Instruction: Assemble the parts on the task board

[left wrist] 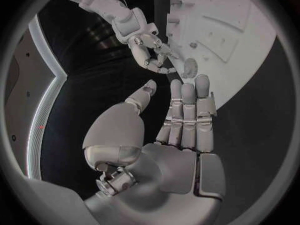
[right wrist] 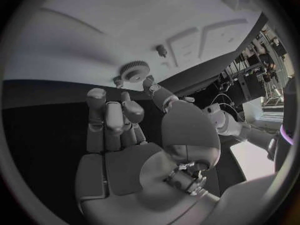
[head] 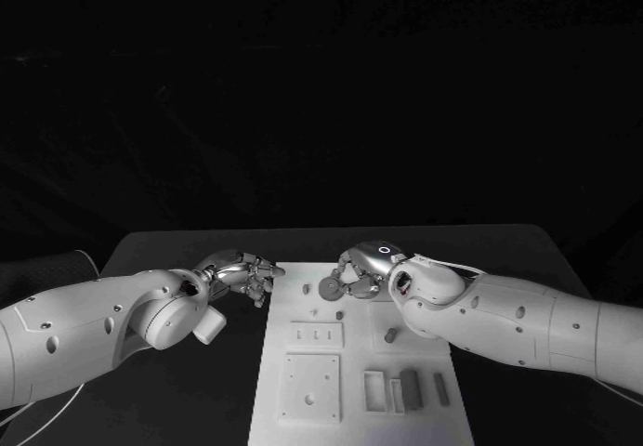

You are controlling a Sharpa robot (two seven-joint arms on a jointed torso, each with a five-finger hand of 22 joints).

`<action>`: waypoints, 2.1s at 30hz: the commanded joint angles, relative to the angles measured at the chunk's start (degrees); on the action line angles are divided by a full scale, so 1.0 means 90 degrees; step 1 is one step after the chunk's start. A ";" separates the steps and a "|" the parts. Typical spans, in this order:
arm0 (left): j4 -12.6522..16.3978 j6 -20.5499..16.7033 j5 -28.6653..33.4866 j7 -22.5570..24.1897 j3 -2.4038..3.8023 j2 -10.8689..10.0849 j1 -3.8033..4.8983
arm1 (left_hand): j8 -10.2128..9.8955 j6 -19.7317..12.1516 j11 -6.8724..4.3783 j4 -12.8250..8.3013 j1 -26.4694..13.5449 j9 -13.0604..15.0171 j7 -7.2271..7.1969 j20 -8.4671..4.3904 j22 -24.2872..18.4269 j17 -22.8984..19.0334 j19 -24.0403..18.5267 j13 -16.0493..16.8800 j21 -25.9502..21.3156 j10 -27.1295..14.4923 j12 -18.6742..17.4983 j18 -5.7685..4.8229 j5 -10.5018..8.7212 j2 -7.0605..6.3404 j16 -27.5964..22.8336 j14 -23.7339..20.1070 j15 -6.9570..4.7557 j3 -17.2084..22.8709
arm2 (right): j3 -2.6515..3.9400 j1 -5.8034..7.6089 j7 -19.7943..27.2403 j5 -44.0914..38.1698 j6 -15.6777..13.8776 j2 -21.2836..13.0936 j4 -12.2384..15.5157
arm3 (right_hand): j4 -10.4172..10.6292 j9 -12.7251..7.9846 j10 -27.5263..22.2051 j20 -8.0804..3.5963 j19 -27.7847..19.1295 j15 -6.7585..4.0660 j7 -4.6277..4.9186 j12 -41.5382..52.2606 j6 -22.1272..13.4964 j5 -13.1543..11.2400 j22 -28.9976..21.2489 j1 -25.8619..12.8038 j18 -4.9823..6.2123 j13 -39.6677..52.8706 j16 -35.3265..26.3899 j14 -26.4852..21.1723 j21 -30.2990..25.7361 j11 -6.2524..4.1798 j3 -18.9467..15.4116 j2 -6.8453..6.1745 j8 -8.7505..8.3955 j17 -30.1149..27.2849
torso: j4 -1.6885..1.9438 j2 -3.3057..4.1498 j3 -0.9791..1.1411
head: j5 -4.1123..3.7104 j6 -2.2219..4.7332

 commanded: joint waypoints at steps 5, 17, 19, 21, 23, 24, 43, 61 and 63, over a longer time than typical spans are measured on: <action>-0.0135 -0.0024 -0.0003 0.0176 0.0005 0.0023 0.0006 | -0.0024 0.0086 0.0050 -0.0054 -0.0039 0.0011 0.0083 -0.0009 0.0012 -0.0011 -0.0019 0.0009 -0.0044 -0.0027 -0.0036 0.0307 -0.0002 -0.0061 0.0014 -0.0074 0.0007 -0.0010 | 0.0279 0.0162 0.0256 0.0768 -0.0209 -0.0512 0.0413 | 0.0114 -0.0018 0.0041 -0.0040 0.0023 0.0024 0.0039 -0.0045 -0.0067 -0.0043 0.0057 0.0052 0.0536 -0.0008 -0.0060 -0.0005 -0.0034 0.0028 0.0069 -0.0126 -0.0061 -0.0057 | -0.0027 -0.0017 0.0014 | -0.0021 0.0106; -0.0321 -0.0024 0.0003 0.0216 -0.0002 0.0084 0.0000 | -0.0027 0.0082 0.0073 -0.0070 -0.0040 0.0022 0.0102 0.0017 0.0006 -0.0052 -0.0080 -0.0020 -0.0106 -0.0083 -0.0152 0.0297 -0.0001 -0.0056 -0.0037 -0.0143 0.0036 0.0001 | 0.0315 0.0251 0.2444 0.2875 0.0532 -0.1303 0.0161 | -0.0315 -0.0057 -0.0363 0.0164 -0.0403 0.0078 0.0094 -0.0205 -0.0219 -0.0020 0.0047 0.0199 0.0536 -0.0018 -0.0365 -0.0581 -0.0273 0.0085 -0.0085 0.0177 -0.0127 -0.0399 | -0.0137 -0.0110 0.0073 | -0.0050 0.0154; -0.0342 -0.0020 0.0003 0.0216 -0.0007 0.0100 -0.0001 | -0.0027 0.0083 0.0075 -0.0070 -0.0042 0.0023 0.0103 0.0019 0.0005 -0.0056 -0.0084 -0.0023 -0.0112 -0.0085 -0.0162 0.0297 0.0000 -0.0055 -0.0042 -0.0147 0.0039 0.0003 | 0.0313 0.0251 0.2580 0.3034 0.0613 -0.1412 0.0051 | -0.0404 -0.0066 -0.0459 0.0224 -0.0492 0.0054 0.0065 -0.0243 -0.0255 -0.0025 0.0036 0.0191 0.0536 -0.0023 -0.0411 -0.0683 -0.0335 0.0059 -0.0118 0.0177 -0.0140 -0.0403 | -0.0153 -0.0119 0.0086 | -0.0068 0.0168; -0.0359 -0.0015 0.0003 0.0217 -0.0011 0.0116 -0.0002 | -0.0026 0.0084 0.0076 -0.0069 -0.0043 0.0024 0.0104 0.0020 0.0005 -0.0058 -0.0085 -0.0024 -0.0114 -0.0085 -0.0167 0.0296 0.0000 -0.0053 -0.0045 -0.0149 0.0040 0.0003 | 0.0313 0.0250 0.2682 0.3028 0.0633 -0.1496 -0.0009 | -0.0468 -0.0070 -0.0552 0.0274 -0.0569 0.0034 0.0049 -0.0280 -0.0272 -0.0023 0.0026 0.0201 0.0536 -0.0028 -0.0460 -0.0774 -0.0390 0.0041 -0.0127 0.0184 -0.0142 -0.0413 | -0.0167 -0.0132 0.0100 | -0.0075 0.0169; -0.0369 -0.0014 0.0003 0.0213 -0.0016 0.0122 -0.0007 | -0.0026 0.0085 0.0077 -0.0070 -0.0044 0.0025 0.0104 0.0022 0.0004 -0.0061 -0.0087 -0.0026 -0.0119 -0.0086 -0.0174 0.0296 0.0000 -0.0053 -0.0048 -0.0151 0.0041 0.0004 | 0.0311 0.0249 0.2754 0.2994 0.0642 -0.1642 -0.0078 | -0.0526 -0.0079 -0.0713 0.0339 -0.0699 0.0004 0.0001 -0.0340 -0.0320 -0.0002 0.0018 0.0299 0.0534 -0.0032 -0.0526 -0.0923 -0.0467 -0.0004 -0.0115 0.0157 -0.0154 -0.0422 | -0.0175 -0.0144 0.0110 | -0.0086 0.0172; -0.0378 -0.0012 0.0003 0.0213 -0.0016 0.0128 -0.0008 | -0.0026 0.0085 0.0077 -0.0070 -0.0045 0.0025 0.0105 0.0022 0.0004 -0.0062 -0.0089 -0.0026 -0.0120 -0.0087 -0.0176 0.0296 0.0000 -0.0054 -0.0049 -0.0152 0.0042 0.0004 | 0.0310 0.0248 0.2782 0.2964 0.0641 -0.1684 -0.0116 | -0.0527 -0.0078 -0.0796 0.0373 -0.0770 -0.0008 -0.0010 -0.0370 -0.0327 0.0008 0.0015 0.0347 0.0531 -0.0034 -0.0564 -0.1004 -0.0507 -0.0013 -0.0113 0.0146 -0.0149 -0.0429 | -0.0179 -0.0149 0.0112 | -0.0095 0.0169; -0.0452 0.0022 0.0003 0.0225 -0.0019 0.0147 -0.0016 | -0.0024 0.0087 0.0080 -0.0077 -0.0042 0.0029 0.0106 0.0027 0.0002 -0.0071 -0.0096 -0.0030 -0.0133 -0.0089 -0.0198 0.0296 0.0000 -0.0056 -0.0058 -0.0160 0.0047 0.0007 | 0.0271 -0.0076 0.2968 0.2630 0.0600 -0.1957 -0.0886 | -0.0549 -0.0072 -0.0892 0.0444 -0.0844 -0.0088 -0.0120 -0.0337 -0.0407 -0.0019 0.0057 0.0777 0.0536 0.0012 -0.0535 -0.1100 -0.0519 -0.0117 -0.0197 -0.0061 -0.0128 -0.0412 | -0.0184 -0.0141 0.0109 | -0.0188 0.0126; -0.0449 0.0068 0.0003 0.0213 -0.0019 0.0127 -0.0035 | -0.0038 0.0062 0.0088 -0.0083 -0.0044 0.0027 0.0115 0.0033 0.0003 -0.0079 -0.0097 -0.0032 -0.0146 -0.0090 -0.0224 0.0296 -0.0001 -0.0057 -0.0061 -0.0163 0.0053 0.0007 | 0.0270 -0.0631 0.3134 0.2546 0.0495 -0.1579 -0.1486 | -0.0545 -0.0095 -0.0955 0.0478 -0.0900 -0.0132 -0.0152 -0.0363 -0.0594 0.0017 0.0062 0.0891 0.0536 0.0020 -0.0542 -0.1178 -0.0552 -0.0151 -0.0221 -0.0146 -0.0178 -0.0414 | -0.0170 -0.0138 0.0089 | -0.0137 0.0065; -0.0447 0.0073 0.0003 0.0211 -0.0019 0.0124 -0.0035 | -0.0038 0.0063 0.0087 -0.0082 -0.0044 0.0027 0.0115 0.0033 0.0003 -0.0080 -0.0095 -0.0032 -0.0146 -0.0088 -0.0224 0.0297 0.0000 -0.0054 -0.0061 -0.0163 0.0053 0.0007 | 0.0270 -0.0641 0.3145 0.2550 0.0466 -0.1552 -0.1519 | -0.0543 -0.0096 -0.0955 0.0480 -0.0899 -0.0129 -0.0145 -0.0361 -0.0607 0.0020 0.0063 0.0890 0.0536 0.0021 -0.0539 -0.1179 -0.0550 -0.0145 -0.0224 -0.0141 -0.0181 -0.0413 | -0.0170 -0.0138 0.0089 | -0.0135 0.0057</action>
